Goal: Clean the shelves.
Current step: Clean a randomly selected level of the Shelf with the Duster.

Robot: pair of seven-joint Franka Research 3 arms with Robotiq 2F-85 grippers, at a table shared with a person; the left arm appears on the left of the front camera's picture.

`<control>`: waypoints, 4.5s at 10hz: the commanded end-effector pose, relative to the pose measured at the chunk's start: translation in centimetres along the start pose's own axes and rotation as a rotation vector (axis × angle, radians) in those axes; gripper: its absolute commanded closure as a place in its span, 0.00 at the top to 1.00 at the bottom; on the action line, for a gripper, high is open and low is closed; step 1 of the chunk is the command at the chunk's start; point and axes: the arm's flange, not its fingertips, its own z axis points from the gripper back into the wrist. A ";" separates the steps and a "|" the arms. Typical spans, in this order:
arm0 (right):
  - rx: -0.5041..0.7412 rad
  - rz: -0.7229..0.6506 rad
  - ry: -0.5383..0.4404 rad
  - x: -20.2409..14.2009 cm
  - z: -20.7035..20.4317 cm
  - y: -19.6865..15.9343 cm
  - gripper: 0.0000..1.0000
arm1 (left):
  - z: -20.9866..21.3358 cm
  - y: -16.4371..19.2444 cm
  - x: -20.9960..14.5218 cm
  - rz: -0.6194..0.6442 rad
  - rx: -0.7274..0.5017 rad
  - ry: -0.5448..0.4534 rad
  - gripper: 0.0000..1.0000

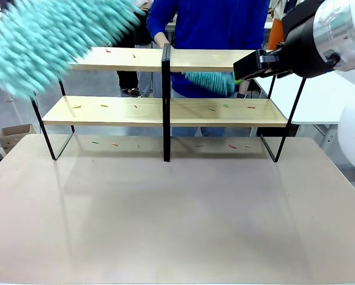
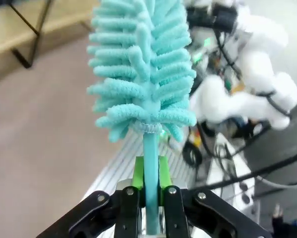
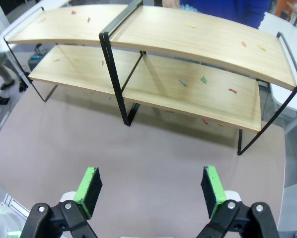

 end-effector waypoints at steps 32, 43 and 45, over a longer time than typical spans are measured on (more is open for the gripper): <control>0.005 -0.004 0.000 0.0 -0.1 0.0 1.00 | -35.1 1.9 10.6 0.385 0.578 -0.019 0.13; 0.005 -0.004 0.000 0.0 -0.1 0.0 1.00 | -39.7 5.1 13.6 0.427 0.669 -0.158 0.13; 0.005 -0.004 0.000 0.0 -0.1 0.0 1.00 | -41.6 6.1 14.5 0.426 0.692 -0.114 0.13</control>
